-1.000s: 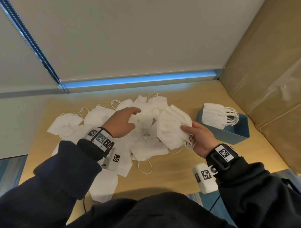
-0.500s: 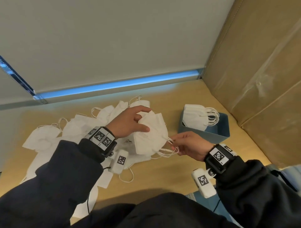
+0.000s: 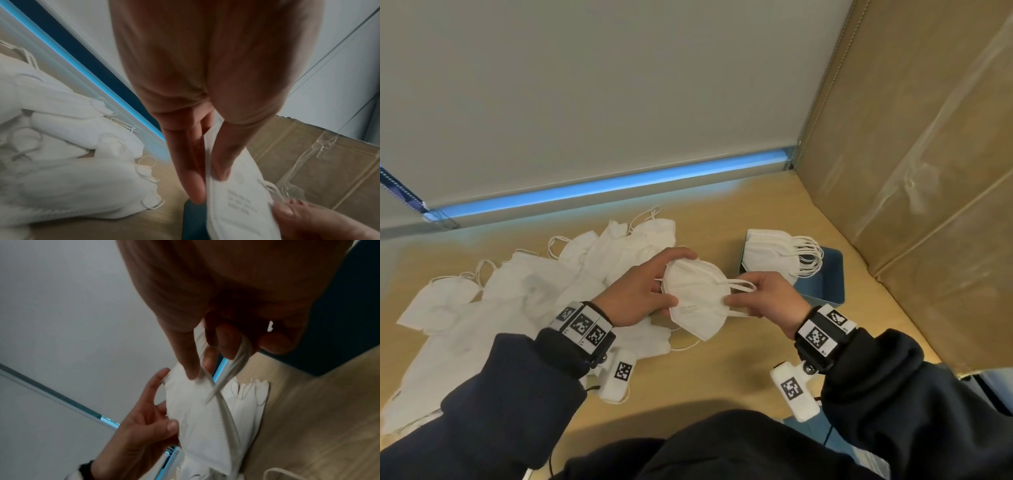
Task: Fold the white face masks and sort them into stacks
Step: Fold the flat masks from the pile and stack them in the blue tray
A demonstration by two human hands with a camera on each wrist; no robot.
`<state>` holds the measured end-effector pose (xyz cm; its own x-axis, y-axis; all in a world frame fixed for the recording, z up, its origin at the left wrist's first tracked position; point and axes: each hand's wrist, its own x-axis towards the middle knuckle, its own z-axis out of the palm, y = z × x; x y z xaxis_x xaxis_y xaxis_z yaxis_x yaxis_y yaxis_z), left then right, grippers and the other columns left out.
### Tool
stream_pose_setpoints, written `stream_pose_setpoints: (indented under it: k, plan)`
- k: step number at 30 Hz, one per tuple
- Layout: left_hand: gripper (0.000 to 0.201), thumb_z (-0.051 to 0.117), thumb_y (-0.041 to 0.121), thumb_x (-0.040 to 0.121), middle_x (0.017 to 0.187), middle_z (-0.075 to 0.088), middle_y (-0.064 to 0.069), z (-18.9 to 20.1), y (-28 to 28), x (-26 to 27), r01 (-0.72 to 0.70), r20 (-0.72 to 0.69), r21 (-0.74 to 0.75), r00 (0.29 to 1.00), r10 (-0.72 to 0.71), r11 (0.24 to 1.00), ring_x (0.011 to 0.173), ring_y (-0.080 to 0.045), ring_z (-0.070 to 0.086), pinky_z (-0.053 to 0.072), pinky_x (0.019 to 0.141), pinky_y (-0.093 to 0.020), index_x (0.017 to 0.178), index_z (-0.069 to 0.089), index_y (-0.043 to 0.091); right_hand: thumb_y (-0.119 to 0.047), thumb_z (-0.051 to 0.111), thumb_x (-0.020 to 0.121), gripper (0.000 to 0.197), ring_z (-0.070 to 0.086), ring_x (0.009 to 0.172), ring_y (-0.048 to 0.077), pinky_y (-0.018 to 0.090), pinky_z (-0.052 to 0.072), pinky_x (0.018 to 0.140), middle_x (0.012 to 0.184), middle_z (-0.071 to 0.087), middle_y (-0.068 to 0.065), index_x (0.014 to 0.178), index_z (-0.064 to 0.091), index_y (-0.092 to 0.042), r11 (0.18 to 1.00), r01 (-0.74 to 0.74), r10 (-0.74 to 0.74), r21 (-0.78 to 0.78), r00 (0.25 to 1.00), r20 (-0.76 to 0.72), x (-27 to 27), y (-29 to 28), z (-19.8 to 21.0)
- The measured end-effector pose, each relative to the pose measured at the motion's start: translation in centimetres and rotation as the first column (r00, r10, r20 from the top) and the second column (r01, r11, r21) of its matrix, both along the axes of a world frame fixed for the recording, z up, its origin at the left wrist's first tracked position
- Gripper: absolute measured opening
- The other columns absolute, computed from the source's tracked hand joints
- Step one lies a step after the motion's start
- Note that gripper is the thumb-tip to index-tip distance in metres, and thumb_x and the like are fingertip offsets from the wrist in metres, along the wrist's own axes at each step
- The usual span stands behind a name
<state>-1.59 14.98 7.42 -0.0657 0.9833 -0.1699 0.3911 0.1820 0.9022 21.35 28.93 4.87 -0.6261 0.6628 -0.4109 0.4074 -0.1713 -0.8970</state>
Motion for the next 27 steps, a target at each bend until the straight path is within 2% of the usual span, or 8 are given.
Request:
stream_pose_setpoints:
  k: [5,9,11,14,18,22,25,27]
  plan:
    - [0.04,0.07,0.011,0.091,0.12,0.067,0.008,-0.2,2.4,1.3,-0.087,-0.169,0.122,0.98,0.107,0.989,0.089,-0.017,0.072,0.058,0.084,-0.049,0.111,0.062,0.044,-0.005,0.083,0.078,0.013,0.063,0.072,0.016,0.03,0.05,0.07,0.081,0.073,0.011,0.089,0.077,-0.003,0.988,0.073,-0.065,0.134,0.996,-0.068,0.9,1.4,-0.3]
    - [0.041,0.067,0.028,0.096,0.107,0.071,0.005,1.2,5.6,2.8,-0.011,-0.36,0.268,0.926,0.111,0.963,0.091,-0.016,0.068,0.056,0.086,-0.041,0.131,0.055,0.044,-0.008,0.083,0.079,0.011,0.066,0.074,0.014,0.027,0.053,0.07,0.083,0.076,0.012,0.087,0.078,-0.003,0.975,0.131,-0.107,0.182,0.985,-0.132,2.9,4.1,1.7]
    - [0.039,0.06,0.032,0.1,0.104,0.073,0.0,2.0,7.5,3.7,0.081,-0.501,0.312,0.861,0.092,0.947,0.091,-0.019,0.067,0.054,0.084,-0.036,0.139,0.054,0.034,-0.012,0.083,0.081,0.012,0.065,0.074,0.015,0.027,0.05,0.068,0.084,0.075,0.012,0.087,0.078,-0.003,0.968,0.155,-0.125,0.197,0.98,-0.157,4.1,6.1,2.9]
    - [0.037,0.043,0.034,0.105,0.117,0.073,-0.003,2.3,10.3,5.0,0.219,-0.651,0.367,0.754,0.082,0.904,0.098,-0.027,0.07,0.055,0.084,-0.039,0.131,0.063,0.016,-0.012,0.079,0.084,0.018,0.057,0.067,0.017,0.025,0.045,0.062,0.077,0.068,0.019,0.089,0.076,0.005,0.979,0.135,-0.108,0.15,0.979,-0.174,6.3,8.6,4.3]
    - [0.047,0.035,0.04,0.102,0.112,0.073,-0.006,0.1,13.3,5.0,0.211,-0.681,0.351,0.726,0.093,0.912,0.092,-0.031,0.07,0.058,0.079,-0.043,0.122,0.067,0.011,-0.005,0.074,0.087,0.009,0.052,0.06,0.016,0.023,0.041,0.058,0.068,0.061,0.013,0.079,0.074,-0.002,0.98,0.153,-0.137,0.127,0.982,-0.127,9.7,11.9,4.3]
    - [0.038,0.043,0.035,0.104,0.115,0.073,-0.006,-2.3,15.1,5.7,0.15,-0.644,0.297,0.761,0.082,0.943,0.1,-0.029,0.068,0.054,0.087,-0.04,0.123,0.068,0.012,-0.006,0.075,0.085,0.006,0.059,0.059,0.016,0.028,0.041,0.059,0.062,0.063,0.006,0.08,0.075,-0.009,0.924,0.382,-0.382,-0.017,0.922,-0.067,12.4,14.4,1.9]
    - [0.03,0.049,0.032,0.105,0.12,0.072,-0.001,-3.7,16.2,6.8,0.132,-0.678,0.22,0.733,0.055,0.966,0.106,-0.026,0.066,0.051,0.09,-0.037,0.126,0.067,0.019,-0.006,0.077,0.083,0.006,0.062,0.064,0.017,0.029,0.046,0.063,0.066,0.07,0.004,0.081,0.077,-0.011,0.891,0.445,-0.444,0.086,0.895,-0.027,12.1,14.1,0.1]
    - [0.029,0.053,0.031,0.103,0.119,0.071,0.0,-4.4,16.7,7.3,0.163,-0.688,0.157,0.726,-0.01,0.974,0.107,-0.026,0.065,0.047,0.089,-0.035,0.125,0.068,0.019,-0.006,0.078,0.084,0.008,0.064,0.069,0.019,0.034,0.052,0.068,0.072,0.073,0.006,0.079,0.077,-0.013,0.901,0.386,-0.392,0.197,0.92,-0.009,11.3,13.5,-0.7]
